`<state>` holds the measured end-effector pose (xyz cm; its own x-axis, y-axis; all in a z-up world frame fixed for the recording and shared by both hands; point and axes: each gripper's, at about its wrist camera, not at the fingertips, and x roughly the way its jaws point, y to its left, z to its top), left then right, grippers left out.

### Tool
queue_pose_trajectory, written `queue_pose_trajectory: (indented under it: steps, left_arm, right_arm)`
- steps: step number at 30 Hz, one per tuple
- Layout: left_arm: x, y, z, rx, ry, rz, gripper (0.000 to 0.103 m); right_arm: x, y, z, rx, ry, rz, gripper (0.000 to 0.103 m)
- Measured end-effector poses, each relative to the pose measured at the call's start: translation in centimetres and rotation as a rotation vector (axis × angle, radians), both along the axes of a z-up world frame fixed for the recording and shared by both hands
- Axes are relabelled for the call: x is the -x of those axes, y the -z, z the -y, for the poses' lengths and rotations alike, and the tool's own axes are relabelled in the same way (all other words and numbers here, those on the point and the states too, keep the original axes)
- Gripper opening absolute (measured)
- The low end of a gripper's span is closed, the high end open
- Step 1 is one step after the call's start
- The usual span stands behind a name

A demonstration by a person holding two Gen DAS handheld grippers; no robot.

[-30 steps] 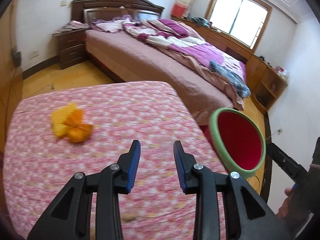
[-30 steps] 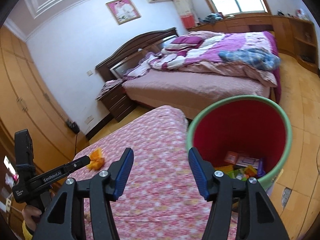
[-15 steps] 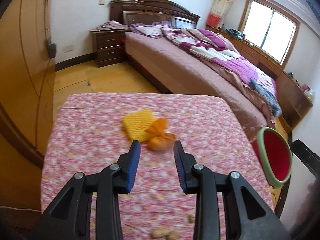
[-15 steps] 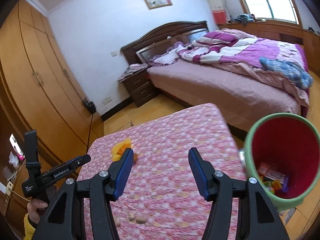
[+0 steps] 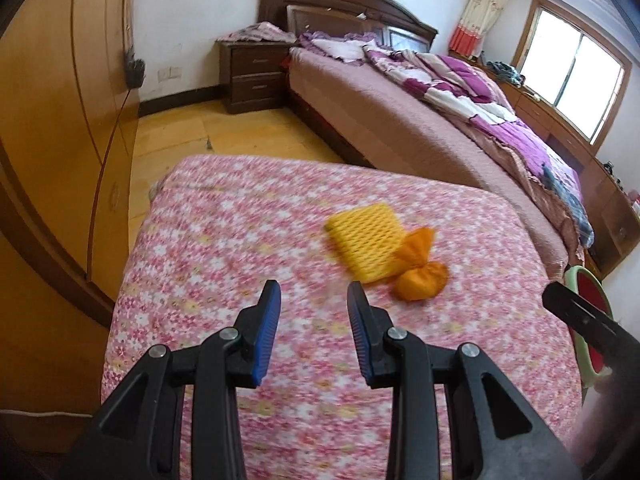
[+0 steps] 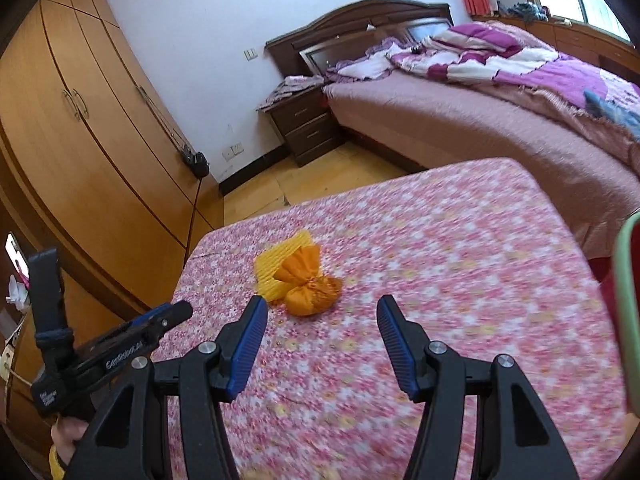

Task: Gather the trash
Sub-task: 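Close right gripper on the orange mesh bag, then close left gripper on the yellow foam mesh sleeve while right gripper holds the orange bag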

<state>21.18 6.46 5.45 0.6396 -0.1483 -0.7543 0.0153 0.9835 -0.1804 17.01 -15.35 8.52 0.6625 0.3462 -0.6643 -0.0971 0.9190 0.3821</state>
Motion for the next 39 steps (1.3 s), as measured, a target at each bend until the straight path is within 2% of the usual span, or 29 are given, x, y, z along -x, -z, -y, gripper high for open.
queue_pose_trajectory:
  steps: [5, 11, 20, 22, 25, 30, 39]
  left_arm:
    - [-0.6, 1.6, -2.2, 0.005, -0.045, -0.028, 0.034]
    - [-1.2, 2.6, -4.3, 0.018, -0.086, -0.043, 0.034]
    - [-1.9, 3.7, -4.8, 0.022, -0.116, -0.064, 0.034]
    - [-2.0, 3.9, -4.6, 0.023, -0.113, -0.069, 0.034]
    - [-2.2, 3.8, -3.9, 0.016, -0.099, -0.067, 0.034]
    - [-2.5, 3.4, -2.9, 0.011, -0.085, -0.059, 0.034]
    - [-3.5, 2.9, -0.7, 0.027, -0.058, -0.048, 0.034]
  right_arm:
    - [-3.3, 2.9, -3.0, 0.026, -0.070, -0.063, 0.061]
    - [-5.8, 5.7, -5.1, 0.081, -0.089, -0.105, 0.061]
    - [-7.7, 7.8, -6.5, 0.105, -0.119, -0.108, 0.061]
    - [-7.7, 7.9, -7.0, 0.131, -0.131, -0.091, 0.053]
    - [-7.6, 8.0, -7.4, 0.156, -0.141, -0.079, 0.048]
    - [-7.2, 7.4, -6.1, 0.106, -0.143, -0.073, 0.033]
    - [-4.7, 4.8, -1.6, 0.060, -0.079, -0.009, 0.029]
